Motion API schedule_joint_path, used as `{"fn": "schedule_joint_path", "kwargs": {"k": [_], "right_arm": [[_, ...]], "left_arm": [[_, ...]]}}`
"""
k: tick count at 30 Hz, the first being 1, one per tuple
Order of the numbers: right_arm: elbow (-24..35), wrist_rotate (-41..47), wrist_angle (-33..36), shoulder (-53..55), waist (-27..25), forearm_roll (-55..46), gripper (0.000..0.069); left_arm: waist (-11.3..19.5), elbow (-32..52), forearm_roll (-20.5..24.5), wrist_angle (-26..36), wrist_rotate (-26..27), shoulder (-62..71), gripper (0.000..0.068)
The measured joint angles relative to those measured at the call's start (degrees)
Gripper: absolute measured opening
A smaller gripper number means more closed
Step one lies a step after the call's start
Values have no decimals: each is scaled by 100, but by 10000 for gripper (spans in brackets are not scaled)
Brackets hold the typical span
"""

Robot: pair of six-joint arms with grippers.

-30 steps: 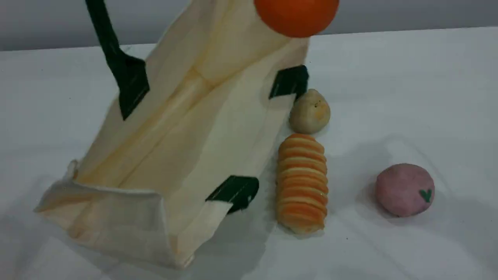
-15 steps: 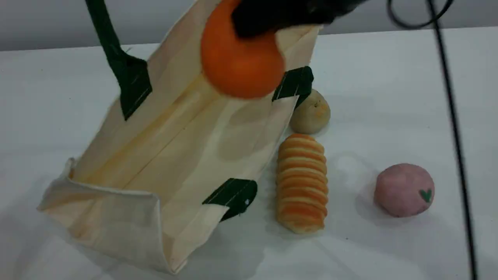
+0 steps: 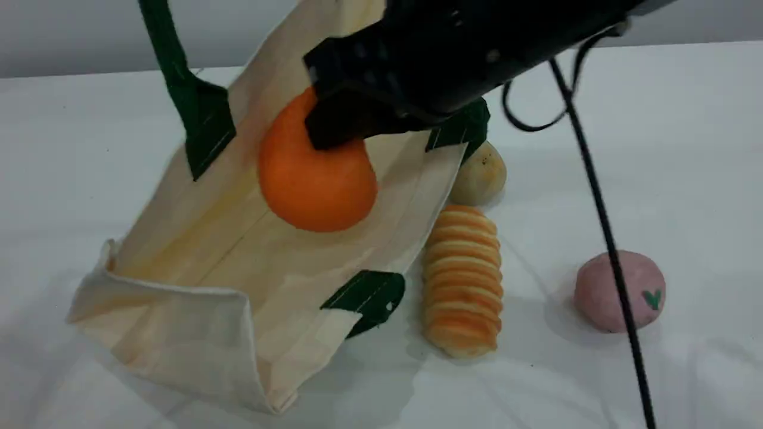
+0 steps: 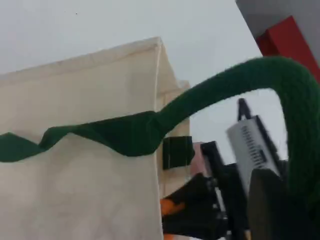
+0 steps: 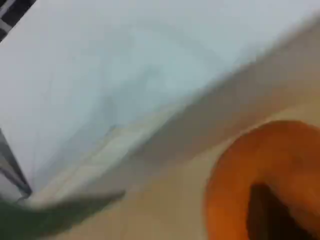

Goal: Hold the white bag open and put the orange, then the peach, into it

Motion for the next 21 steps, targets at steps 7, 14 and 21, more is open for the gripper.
{"fn": "schedule_joint_path", "kwargs": {"k": [7,14,21], "right_arm": [[-657,0,-56,636,324,13,31],[-839,0,-184,784,469,26,117],[-834,0,-338,750,488,31,463]], "left_arm": [[0,-5,-27,-19,0,0,62],[0,-5,-27,3,0,0,62],[0,-5,23,-9,21,0,62]]}}
